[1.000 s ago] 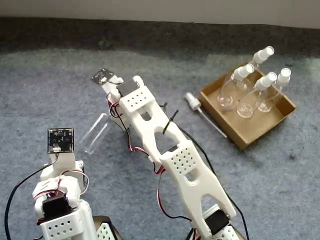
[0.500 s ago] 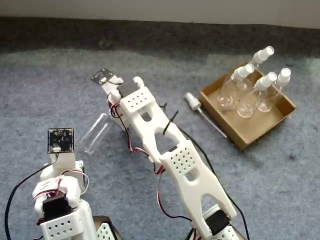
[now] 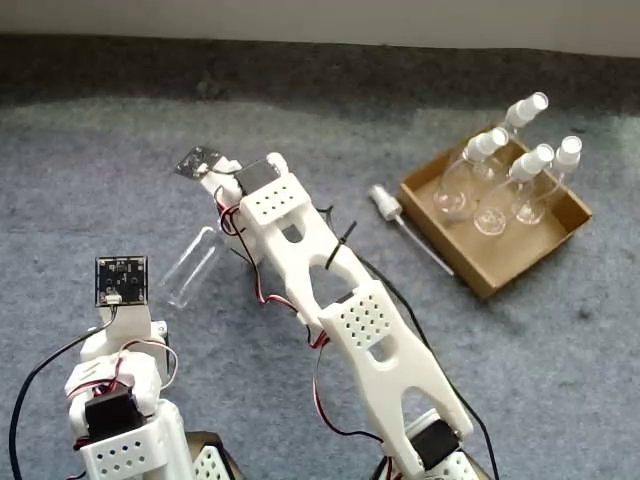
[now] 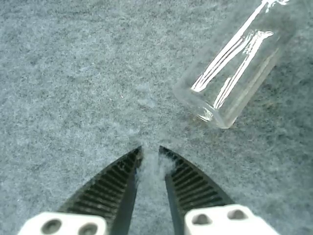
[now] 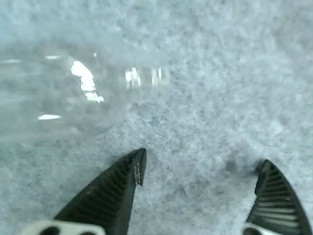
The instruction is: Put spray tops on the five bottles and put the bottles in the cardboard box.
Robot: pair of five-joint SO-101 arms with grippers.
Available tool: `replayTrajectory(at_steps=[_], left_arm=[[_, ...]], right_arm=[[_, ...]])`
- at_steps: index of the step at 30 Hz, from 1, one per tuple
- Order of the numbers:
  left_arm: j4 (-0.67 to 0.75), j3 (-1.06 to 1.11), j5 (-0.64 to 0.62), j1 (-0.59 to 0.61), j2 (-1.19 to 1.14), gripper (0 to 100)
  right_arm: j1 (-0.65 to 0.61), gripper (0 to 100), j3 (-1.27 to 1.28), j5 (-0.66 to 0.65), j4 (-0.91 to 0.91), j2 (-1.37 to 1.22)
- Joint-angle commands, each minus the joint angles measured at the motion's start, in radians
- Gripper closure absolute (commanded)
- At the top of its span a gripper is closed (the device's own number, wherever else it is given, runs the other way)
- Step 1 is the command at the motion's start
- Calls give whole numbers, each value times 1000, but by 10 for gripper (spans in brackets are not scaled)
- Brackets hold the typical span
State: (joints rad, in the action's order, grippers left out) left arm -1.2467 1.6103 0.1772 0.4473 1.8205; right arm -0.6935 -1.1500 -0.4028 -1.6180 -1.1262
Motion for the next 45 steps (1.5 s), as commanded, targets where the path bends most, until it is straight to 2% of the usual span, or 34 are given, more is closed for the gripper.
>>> replayTrajectory(at_steps=[1, 7, 12, 16, 45], left_arm=[[20, -5, 2, 10, 12, 996], [20, -5, 2, 10, 12, 996], [20, -5, 2, 10, 12, 996], [20, -5, 2, 10, 12, 996], [20, -5, 2, 10, 12, 996]], right_arm=[[27, 675, 4, -17, -38, -2], [47, 675, -10, -18, -54, -1], [61, 675, -153, -18, -145, -2], [59, 675, -234, -18, -150, -10], [62, 675, -219, -15, -150, -2]])
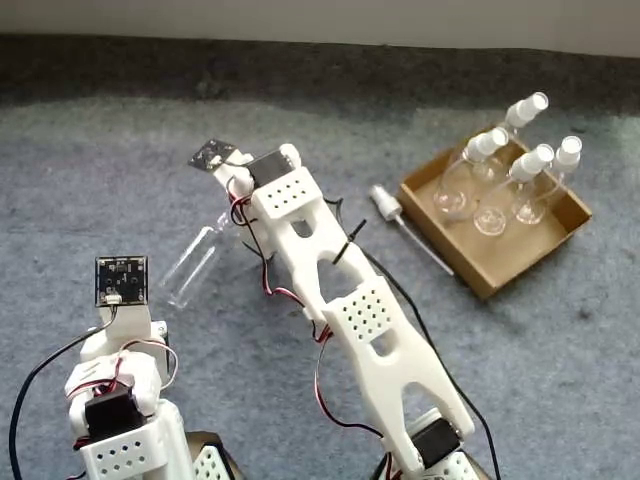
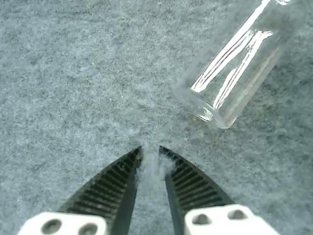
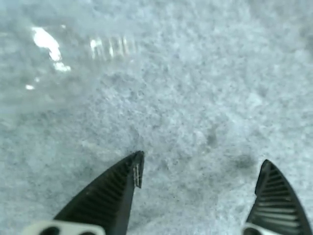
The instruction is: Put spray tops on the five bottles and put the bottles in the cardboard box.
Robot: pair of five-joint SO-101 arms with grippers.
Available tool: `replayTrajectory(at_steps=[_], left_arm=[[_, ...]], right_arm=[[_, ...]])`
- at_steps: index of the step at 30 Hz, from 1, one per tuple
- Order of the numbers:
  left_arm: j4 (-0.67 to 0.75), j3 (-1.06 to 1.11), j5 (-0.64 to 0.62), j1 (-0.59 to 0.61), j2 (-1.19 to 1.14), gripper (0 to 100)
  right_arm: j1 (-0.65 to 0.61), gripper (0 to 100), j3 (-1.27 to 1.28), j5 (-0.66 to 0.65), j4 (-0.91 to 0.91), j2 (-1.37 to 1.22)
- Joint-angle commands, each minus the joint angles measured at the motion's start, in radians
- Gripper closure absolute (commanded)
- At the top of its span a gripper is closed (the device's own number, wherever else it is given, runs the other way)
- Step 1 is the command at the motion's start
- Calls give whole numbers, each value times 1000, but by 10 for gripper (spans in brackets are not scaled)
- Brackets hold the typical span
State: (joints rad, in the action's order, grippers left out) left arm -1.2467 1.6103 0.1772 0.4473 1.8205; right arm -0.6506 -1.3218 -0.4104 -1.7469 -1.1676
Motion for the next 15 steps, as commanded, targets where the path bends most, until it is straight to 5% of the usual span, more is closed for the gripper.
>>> replayTrajectory(at_steps=[1, 10, 15], left_arm=[[20, -5, 2, 10, 12, 996], [20, -5, 2, 10, 12, 996], [20, -5, 2, 10, 12, 996]], right_arm=[[27, 675, -47, -8, -21, 39], [117, 675, -65, -3, -21, 119], [114, 675, -65, 137, -21, 165]])
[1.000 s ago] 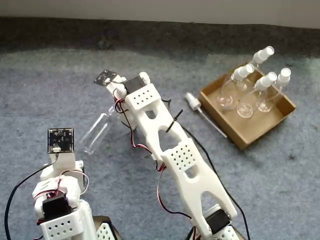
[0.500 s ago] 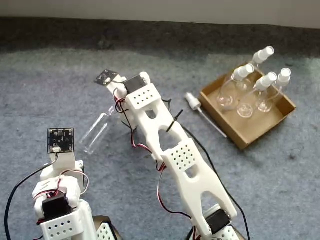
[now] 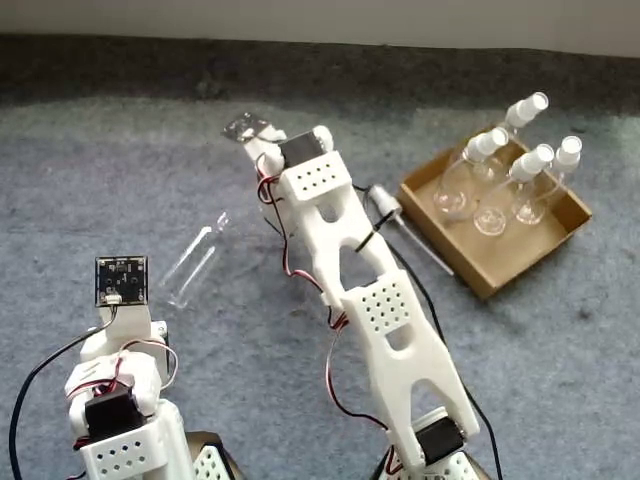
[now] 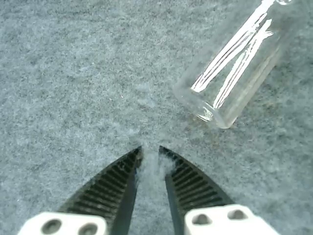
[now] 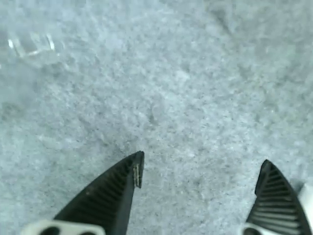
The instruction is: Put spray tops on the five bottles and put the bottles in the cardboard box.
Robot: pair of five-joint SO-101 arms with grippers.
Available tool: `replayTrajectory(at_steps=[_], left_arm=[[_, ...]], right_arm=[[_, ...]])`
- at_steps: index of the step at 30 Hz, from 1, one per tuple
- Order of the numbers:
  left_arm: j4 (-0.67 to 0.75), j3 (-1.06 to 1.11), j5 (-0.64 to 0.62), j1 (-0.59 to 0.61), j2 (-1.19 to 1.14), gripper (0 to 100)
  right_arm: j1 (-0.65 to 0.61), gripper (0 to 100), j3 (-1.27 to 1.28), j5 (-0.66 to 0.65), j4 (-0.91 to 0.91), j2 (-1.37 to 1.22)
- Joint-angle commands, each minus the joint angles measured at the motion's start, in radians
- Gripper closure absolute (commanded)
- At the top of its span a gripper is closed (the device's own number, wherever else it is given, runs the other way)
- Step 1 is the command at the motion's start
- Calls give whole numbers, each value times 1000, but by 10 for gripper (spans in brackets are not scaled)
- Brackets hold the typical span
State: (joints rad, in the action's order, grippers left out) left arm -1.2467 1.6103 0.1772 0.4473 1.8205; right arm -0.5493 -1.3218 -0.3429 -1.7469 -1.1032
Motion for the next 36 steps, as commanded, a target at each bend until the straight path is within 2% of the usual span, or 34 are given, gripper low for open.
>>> replayTrajectory(at_steps=[1, 12, 19, 24, 30, 36], left_arm=[[20, -7, 2, 12, 12, 996], [20, -5, 3, 12, 12, 996], [21, -8, 3, 18, 12, 996], [15, -12, 3, 18, 12, 996], [14, -16, 3, 27, 12, 996], [14, -7, 6, 179, 12, 996]], right_arm=[[12, 676, -65, 78, -19, 102], [-38, 691, -65, 89, -19, 108], [-67, 895, -67, 87, 35, 108], [-85, 996, -134, 83, 85, 102], [-139, 993, -262, 81, 108, 99], [-200, 993, -291, 81, 196, 99]])
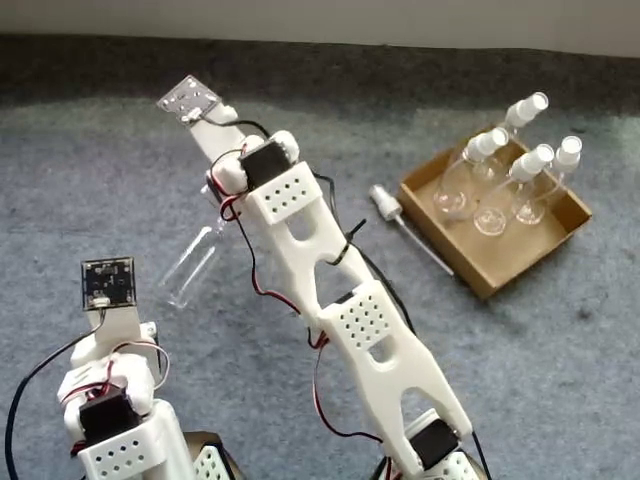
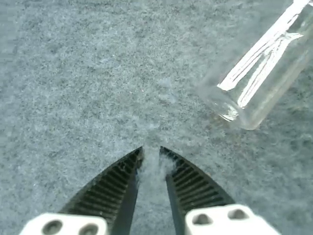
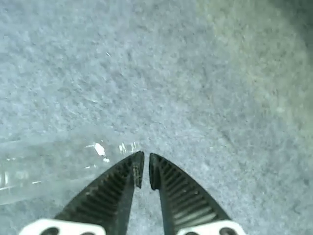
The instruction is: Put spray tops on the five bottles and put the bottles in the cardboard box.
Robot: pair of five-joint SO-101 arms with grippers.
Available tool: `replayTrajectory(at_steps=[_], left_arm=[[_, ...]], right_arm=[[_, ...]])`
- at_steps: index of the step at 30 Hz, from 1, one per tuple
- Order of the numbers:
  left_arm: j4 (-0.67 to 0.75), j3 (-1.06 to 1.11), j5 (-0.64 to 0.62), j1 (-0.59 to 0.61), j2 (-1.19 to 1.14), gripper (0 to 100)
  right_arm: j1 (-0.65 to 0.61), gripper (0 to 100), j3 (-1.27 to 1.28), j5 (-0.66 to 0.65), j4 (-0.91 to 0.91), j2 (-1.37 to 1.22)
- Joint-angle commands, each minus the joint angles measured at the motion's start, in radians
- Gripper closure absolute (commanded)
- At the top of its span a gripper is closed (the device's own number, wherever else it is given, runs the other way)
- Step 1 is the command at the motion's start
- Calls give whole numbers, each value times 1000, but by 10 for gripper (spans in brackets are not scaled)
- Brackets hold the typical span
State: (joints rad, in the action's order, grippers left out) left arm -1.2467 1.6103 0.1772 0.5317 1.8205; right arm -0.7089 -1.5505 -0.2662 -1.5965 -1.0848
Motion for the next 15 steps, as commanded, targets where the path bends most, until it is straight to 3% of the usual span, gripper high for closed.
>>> replayTrajectory(at_steps=[1, 11, 15], left_arm=[[14, 1, 6, 122, 12, 996], [14, 16, 8, 357, 12, 996], [14, -1, 6, 371, 12, 996]], right_arm=[[-53, 993, -65, 5, 54, 81], [-166, 993, -62, 5, 199, 39], [-173, 989, -65, 5, 309, -45]])
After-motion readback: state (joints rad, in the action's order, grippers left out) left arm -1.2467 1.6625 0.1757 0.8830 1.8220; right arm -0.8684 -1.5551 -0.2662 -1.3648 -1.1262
